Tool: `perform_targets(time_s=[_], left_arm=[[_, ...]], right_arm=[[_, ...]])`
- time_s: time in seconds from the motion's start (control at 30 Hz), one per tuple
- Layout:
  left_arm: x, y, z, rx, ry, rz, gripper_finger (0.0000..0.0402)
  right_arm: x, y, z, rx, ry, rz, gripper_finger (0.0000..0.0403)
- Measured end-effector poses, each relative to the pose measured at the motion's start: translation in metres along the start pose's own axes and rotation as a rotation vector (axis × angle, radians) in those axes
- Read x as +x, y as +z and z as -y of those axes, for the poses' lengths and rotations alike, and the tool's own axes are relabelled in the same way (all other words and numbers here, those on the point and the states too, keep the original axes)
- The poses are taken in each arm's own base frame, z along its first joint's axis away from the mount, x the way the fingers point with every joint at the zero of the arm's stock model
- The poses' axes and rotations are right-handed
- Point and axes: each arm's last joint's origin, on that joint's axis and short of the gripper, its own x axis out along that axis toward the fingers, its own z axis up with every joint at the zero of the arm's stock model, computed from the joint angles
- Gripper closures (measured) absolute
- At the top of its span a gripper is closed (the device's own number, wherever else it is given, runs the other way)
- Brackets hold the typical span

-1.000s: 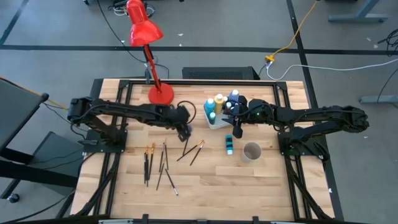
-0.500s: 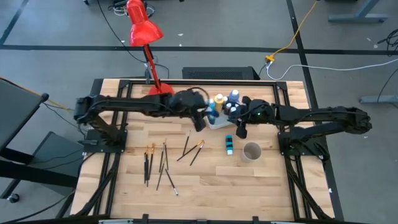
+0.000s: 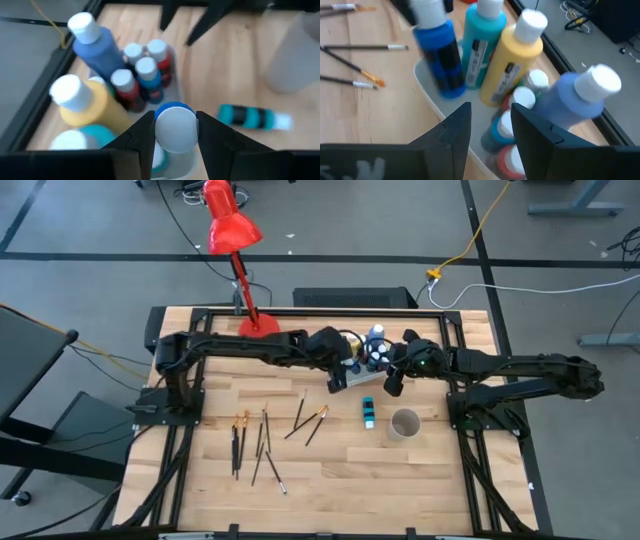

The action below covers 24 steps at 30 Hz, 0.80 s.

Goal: Pick & Place Paint Supplies
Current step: Put the blue matte acrylic craft paint into the white bin

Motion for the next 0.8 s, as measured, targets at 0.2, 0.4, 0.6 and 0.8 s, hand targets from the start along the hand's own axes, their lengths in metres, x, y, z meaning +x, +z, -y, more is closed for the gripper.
perform_targets(time_s=[0.2, 0.4, 0.6, 0.8], left_arm=[[0.024, -0.010, -0.008, 0.007, 0.055, -0.025, 0.0271], [0.034, -0.017, -0.024, 0.002, 0.087, -0.059, 0.0269], [0.035, -0.019, -0.030, 0.019, 0.052, -0.060, 0.0270], [0.035, -0.019, -0.029, 0.085, 0.046, -0.066, 0.0263]], right_arm=[[0.000, 0.001, 0.000, 0.001, 0.000, 0.005, 0.0259], [0.000, 0.001, 0.000, 0.009, 0.000, 0.011, 0.0259], [0.000, 0.002, 0.000, 0.012, 0.000, 0.019, 0.0259], [0.000, 0.002, 0.000, 0.013, 0.000, 0.021, 0.0259]])
